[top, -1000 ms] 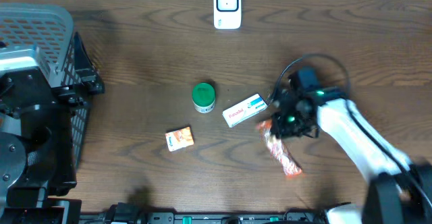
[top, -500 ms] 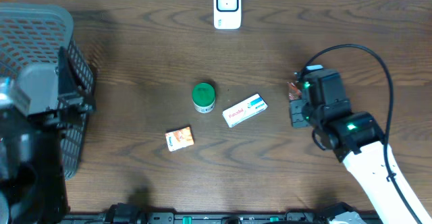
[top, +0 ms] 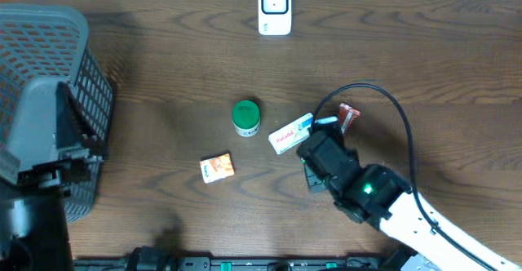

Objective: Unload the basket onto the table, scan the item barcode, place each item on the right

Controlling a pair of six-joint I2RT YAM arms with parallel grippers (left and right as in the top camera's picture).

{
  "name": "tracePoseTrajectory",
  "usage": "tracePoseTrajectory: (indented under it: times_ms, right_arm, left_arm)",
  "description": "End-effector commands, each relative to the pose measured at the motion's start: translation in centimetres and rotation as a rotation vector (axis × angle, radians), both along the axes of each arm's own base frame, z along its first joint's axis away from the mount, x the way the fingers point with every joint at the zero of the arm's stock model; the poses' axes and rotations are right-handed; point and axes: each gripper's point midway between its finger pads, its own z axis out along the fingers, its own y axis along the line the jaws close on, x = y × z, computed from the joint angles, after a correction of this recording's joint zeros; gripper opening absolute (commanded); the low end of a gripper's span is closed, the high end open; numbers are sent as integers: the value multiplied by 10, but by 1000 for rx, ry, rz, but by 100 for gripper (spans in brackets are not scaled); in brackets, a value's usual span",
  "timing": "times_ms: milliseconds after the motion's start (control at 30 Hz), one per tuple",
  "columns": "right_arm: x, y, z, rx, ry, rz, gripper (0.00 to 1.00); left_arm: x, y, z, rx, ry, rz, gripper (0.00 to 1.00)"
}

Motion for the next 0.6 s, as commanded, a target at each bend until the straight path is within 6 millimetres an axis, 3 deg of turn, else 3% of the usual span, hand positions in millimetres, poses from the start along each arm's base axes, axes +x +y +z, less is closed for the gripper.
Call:
tracePoseTrajectory:
  times_ms: [0,67,267,433,467,500,567]
  right_arm:
    - [1,-1,0,83,17,-134,75]
    - [-2,4,-3,136,69,-126,99]
    - [-9,13,-6,329,251,-160,99]
    - [12,-17,-7,230,156,-209,99]
    - [14,-21,-10,245,171,-230,96]
    - [14,-18,-13,276,204,-235,86]
    - [15,-9,-19,331,258,-227,50]
  left_arm:
    - [-6,-1,0,-3,-10,-7,99]
    - [-7,-1,-1,-4,-9,-8,99]
    - [-7,-2,-1,-58,-16,-30,99]
    - [-5,-6,-4,-50,-3,-55,99]
    - [-6,-6,-4,-50,-4,-54,99]
    - [-6,-6,-4,-50,-4,-54,99]
    - [-6,-6,-4,-50,-5,-54,99]
